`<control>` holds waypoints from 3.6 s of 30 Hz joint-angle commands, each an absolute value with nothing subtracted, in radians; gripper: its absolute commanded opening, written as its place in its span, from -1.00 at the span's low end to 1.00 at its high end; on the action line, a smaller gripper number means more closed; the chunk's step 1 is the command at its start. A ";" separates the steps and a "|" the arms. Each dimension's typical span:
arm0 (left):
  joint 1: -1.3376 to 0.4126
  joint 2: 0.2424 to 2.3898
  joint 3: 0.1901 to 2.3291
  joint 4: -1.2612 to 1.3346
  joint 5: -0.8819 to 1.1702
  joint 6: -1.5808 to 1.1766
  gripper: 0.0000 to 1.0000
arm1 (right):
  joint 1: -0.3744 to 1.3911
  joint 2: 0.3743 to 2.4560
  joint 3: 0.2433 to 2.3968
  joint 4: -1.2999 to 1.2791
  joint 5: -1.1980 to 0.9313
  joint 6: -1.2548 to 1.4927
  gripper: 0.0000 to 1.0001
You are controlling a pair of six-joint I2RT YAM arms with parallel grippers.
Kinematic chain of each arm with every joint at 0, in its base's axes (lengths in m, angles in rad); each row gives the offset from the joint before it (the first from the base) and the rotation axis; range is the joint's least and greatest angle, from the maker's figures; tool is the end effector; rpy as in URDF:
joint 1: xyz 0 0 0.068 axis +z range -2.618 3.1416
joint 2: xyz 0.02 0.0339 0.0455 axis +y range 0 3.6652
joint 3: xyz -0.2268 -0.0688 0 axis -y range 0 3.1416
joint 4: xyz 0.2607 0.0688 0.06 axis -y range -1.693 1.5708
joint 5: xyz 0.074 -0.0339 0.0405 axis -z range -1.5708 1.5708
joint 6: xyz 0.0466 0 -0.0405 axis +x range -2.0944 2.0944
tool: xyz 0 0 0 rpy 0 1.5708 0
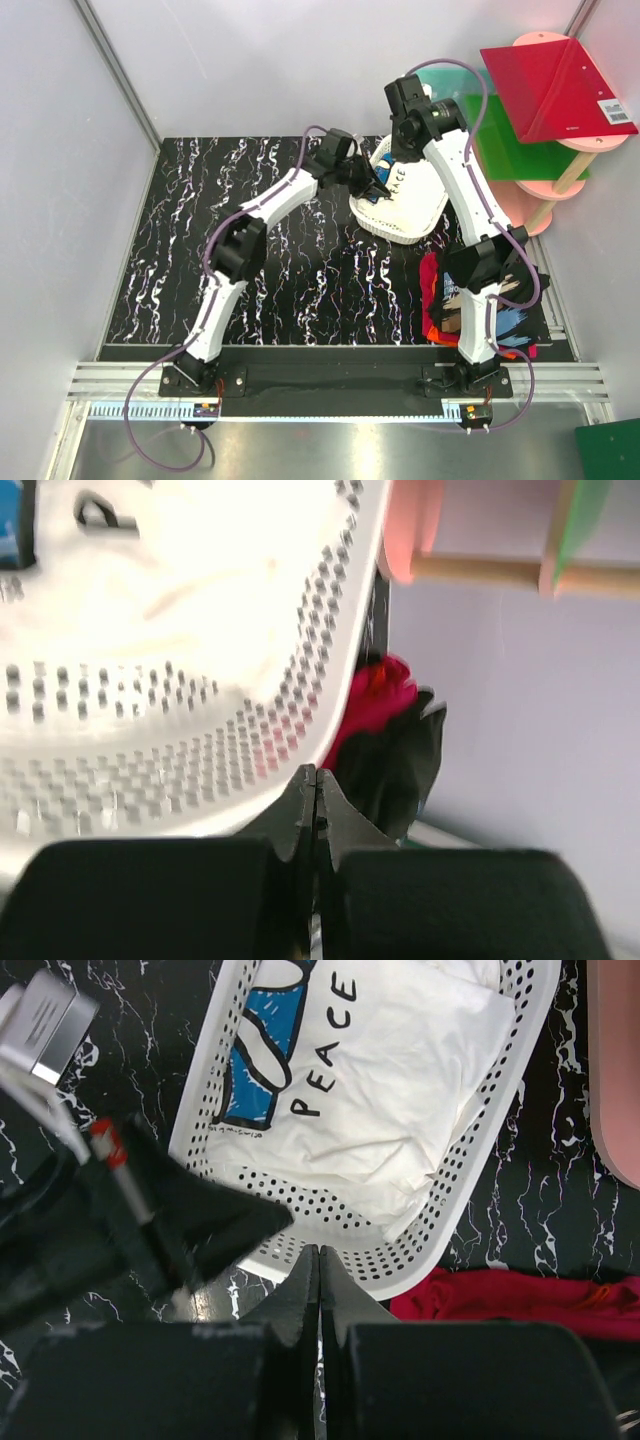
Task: Fold and stack the t-shirts
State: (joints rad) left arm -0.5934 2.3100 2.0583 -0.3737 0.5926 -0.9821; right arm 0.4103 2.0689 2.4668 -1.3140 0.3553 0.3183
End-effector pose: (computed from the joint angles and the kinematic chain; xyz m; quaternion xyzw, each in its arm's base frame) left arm 0.4261 -0.3188 0.2083 -0.0340 0.8612 -0.4920 0.1229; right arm 0.3890 0.1515 0.3757 0.0139 0.9336 -0.0436 0.3553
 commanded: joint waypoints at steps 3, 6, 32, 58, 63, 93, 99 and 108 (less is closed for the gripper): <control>-0.552 2.594 2.348 -0.364 0.587 -1.187 -1.00 | 0.410 2.005 2.439 -1.310 0.353 0.341 -1.00; -0.511 2.591 2.341 -0.408 0.514 -1.148 -1.00 | 0.410 1.982 2.413 -1.312 0.330 0.336 -1.00; -0.264 2.117 2.099 -0.675 0.356 -0.724 -1.00 | 0.410 1.999 2.029 -1.108 0.206 0.422 -1.00; -0.238 1.477 1.643 -0.784 0.300 -0.601 -1.00 | 0.720 2.422 2.524 -1.177 -0.240 0.423 -1.00; -0.261 1.584 1.602 -0.778 0.406 -0.591 -1.00 | 0.629 2.283 2.439 -1.155 0.053 0.454 -1.00; -0.330 1.589 1.450 -0.804 0.486 -0.581 -1.00 | 0.420 2.530 2.574 -1.310 0.118 0.500 -1.00; -0.330 1.601 1.427 -0.810 0.485 -0.575 -1.00 | 0.410 2.320 2.494 -1.200 0.339 0.476 -1.00; -0.330 1.592 1.381 -0.818 0.483 -0.552 -1.00 | 0.307 2.276 2.340 -1.155 0.492 0.517 -1.00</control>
